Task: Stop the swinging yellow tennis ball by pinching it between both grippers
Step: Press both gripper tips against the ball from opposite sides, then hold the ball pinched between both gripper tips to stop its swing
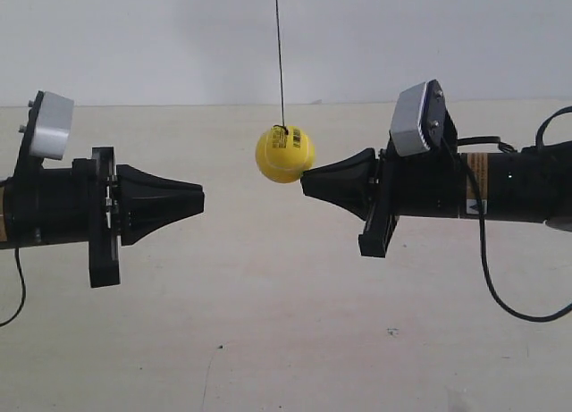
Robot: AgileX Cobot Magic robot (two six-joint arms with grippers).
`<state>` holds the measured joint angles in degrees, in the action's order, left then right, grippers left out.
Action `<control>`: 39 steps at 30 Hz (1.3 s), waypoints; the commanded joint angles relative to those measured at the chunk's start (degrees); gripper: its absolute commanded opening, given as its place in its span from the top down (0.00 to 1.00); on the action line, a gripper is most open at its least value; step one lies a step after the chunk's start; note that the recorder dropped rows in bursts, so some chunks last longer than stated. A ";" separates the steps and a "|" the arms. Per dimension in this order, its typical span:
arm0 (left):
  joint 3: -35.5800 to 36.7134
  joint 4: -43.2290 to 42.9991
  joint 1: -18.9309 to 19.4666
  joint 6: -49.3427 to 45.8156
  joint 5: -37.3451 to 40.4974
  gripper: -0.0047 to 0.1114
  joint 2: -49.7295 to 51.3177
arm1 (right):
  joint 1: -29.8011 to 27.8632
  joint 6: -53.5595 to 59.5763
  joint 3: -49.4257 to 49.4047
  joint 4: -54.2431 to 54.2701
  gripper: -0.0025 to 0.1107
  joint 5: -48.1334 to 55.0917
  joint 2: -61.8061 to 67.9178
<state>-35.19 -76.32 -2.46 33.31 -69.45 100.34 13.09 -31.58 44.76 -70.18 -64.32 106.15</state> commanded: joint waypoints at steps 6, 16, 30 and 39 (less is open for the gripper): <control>-0.48 1.99 -0.30 -2.27 -0.51 0.92 0.01 | 0.12 0.49 0.56 0.37 0.98 -0.12 -0.11; -1.70 -1.43 -0.30 -0.27 -0.51 0.92 0.01 | 0.12 -0.89 0.56 -0.78 0.98 -0.12 -0.11; -3.00 -1.59 -3.73 0.29 -0.51 0.92 0.01 | 0.12 -1.51 0.56 -1.54 0.98 -0.12 -0.11; -3.23 -1.49 -4.08 0.29 -0.51 0.92 0.01 | 0.12 -2.02 0.56 -1.73 0.98 -0.12 -0.11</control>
<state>-38.01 -77.73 -6.17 33.18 -69.45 100.34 13.09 -33.49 45.11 -71.67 -64.21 106.15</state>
